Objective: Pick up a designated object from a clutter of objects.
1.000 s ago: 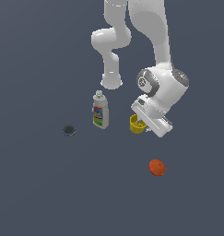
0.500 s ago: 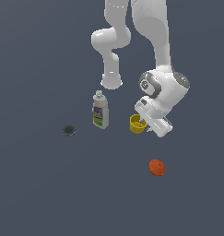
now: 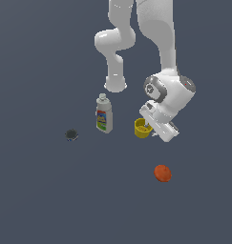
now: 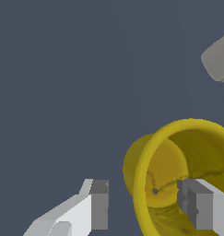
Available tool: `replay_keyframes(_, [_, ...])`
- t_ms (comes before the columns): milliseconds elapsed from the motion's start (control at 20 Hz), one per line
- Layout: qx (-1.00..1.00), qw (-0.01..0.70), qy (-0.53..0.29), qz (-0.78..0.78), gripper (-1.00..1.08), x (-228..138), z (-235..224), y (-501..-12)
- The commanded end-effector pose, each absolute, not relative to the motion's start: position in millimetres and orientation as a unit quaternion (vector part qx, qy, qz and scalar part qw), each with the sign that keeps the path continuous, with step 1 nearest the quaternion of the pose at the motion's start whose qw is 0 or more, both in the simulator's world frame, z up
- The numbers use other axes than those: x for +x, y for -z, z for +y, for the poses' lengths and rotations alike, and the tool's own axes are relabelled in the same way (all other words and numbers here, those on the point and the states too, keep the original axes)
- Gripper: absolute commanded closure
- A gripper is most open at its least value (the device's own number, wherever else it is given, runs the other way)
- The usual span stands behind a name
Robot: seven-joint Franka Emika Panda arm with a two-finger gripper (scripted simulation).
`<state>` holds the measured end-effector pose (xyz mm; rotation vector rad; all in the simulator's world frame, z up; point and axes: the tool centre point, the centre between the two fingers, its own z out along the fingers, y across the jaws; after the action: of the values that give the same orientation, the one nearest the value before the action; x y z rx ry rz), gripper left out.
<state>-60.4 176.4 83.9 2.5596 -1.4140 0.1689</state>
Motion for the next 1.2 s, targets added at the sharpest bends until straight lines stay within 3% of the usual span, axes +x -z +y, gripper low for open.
replay_keyframes(0, [0.869, 0.106, -0.057, -0.480, -0.20, -60.8, 174.6, -77.2])
replay_keyframes(350, [0.869, 0.106, -0.057, -0.481, -0.20, -62.0, 170.3, -58.8])
replay_keyframes(400, [0.869, 0.106, -0.057, -0.481, 1.08, -62.0, 170.3, -58.8])
replay_keyframes(1150, [0.869, 0.106, -0.057, -0.481, 1.08, -62.3, 167.5, -64.5])
